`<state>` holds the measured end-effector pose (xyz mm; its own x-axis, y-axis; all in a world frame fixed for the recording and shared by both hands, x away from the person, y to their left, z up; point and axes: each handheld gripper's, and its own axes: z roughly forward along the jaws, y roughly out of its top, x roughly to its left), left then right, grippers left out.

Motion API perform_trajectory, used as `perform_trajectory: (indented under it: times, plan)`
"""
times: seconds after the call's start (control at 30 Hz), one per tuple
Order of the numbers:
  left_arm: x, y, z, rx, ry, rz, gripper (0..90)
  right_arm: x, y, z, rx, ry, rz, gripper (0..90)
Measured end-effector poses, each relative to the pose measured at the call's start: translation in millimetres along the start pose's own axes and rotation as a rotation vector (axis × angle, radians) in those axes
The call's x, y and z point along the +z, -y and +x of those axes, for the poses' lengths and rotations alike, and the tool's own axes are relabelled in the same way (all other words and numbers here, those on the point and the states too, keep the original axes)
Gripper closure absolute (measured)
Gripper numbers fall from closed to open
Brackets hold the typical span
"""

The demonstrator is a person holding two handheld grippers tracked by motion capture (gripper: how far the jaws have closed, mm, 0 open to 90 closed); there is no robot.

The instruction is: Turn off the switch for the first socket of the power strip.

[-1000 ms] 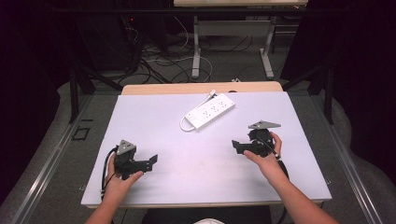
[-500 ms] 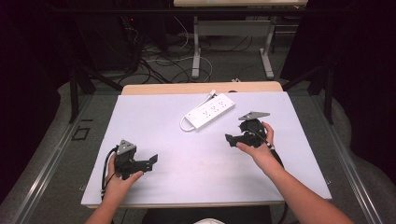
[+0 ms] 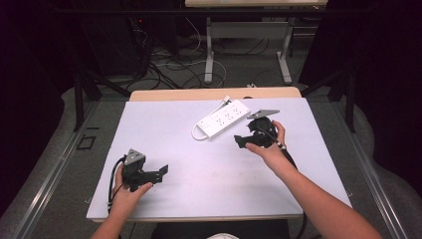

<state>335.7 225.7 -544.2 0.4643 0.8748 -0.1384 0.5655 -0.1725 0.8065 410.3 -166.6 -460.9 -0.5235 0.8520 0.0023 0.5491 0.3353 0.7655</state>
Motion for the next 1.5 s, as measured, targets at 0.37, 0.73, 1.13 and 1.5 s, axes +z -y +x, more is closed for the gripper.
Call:
perform_trajectory:
  times: [0.37,0.73,1.13,1.5]
  plan:
    - [0.2,-0.1,0.9,-0.004,0.002,0.001,2.1,12.7,-16.1,4.7,0.003,-0.012,0.023,17.6]
    - [0.6,-0.3,1.0,-0.001,0.002,0.002,2.1,20.4,-31.8,6.5,0.002,-0.003,0.029,17.5]
    - [1.2,-0.4,1.3,-0.002,0.005,0.001,2.2,38.6,-45.2,-9.9,0.021,0.022,0.04,17.8]
    - [1.3,-0.4,1.4,-0.004,0.007,0.0,2.2,52.9,-55.6,-17.8,0.03,0.035,0.033,18.1]
